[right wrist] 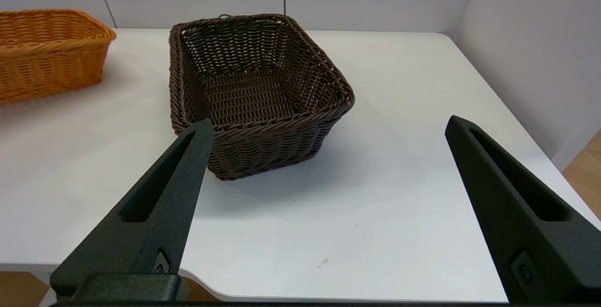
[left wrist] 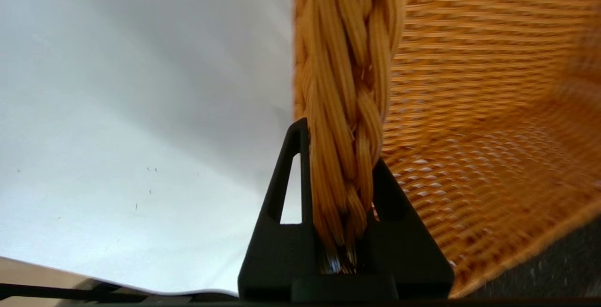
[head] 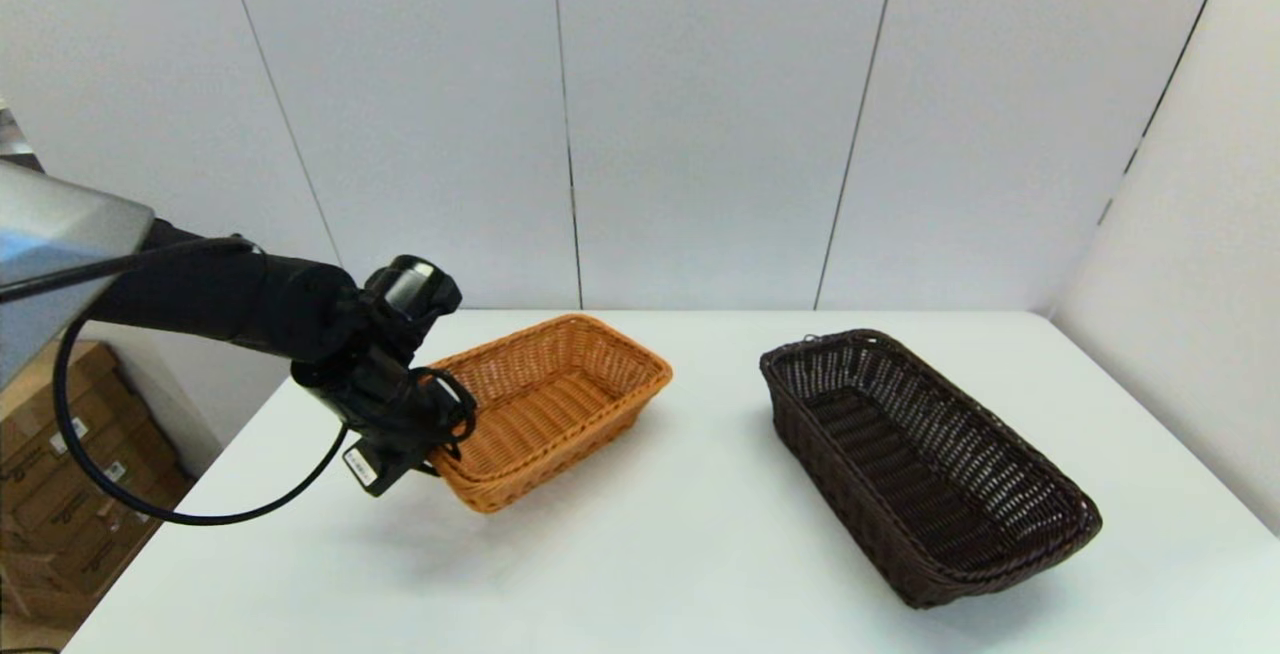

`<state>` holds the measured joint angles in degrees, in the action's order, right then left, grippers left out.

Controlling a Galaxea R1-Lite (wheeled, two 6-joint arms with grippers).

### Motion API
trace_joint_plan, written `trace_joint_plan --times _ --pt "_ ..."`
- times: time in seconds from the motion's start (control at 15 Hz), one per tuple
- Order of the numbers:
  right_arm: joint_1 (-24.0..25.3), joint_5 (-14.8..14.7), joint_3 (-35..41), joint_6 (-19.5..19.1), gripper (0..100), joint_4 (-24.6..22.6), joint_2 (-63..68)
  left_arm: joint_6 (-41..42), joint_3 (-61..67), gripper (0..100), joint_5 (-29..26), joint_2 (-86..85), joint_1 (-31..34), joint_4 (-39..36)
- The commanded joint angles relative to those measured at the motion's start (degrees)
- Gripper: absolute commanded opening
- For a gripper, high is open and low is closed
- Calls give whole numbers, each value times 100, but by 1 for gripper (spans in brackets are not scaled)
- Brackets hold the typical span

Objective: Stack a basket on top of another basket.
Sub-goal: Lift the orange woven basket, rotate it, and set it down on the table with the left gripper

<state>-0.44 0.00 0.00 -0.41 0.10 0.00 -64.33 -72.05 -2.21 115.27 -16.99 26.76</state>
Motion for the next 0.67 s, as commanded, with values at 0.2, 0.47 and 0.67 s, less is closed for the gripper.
trace_joint_plan --times 0.2,0.47,0.67 --pt "0 0 0 -2 100 -1 0 922 15 0 -43 -647 -6 40" --pt "0 0 0 -2 100 -1 -9 1564 85 0 -96 -778 -14 49" --pt "0 0 0 -2 100 -1 -9 2724 103 0 -737 -840 -6 119"
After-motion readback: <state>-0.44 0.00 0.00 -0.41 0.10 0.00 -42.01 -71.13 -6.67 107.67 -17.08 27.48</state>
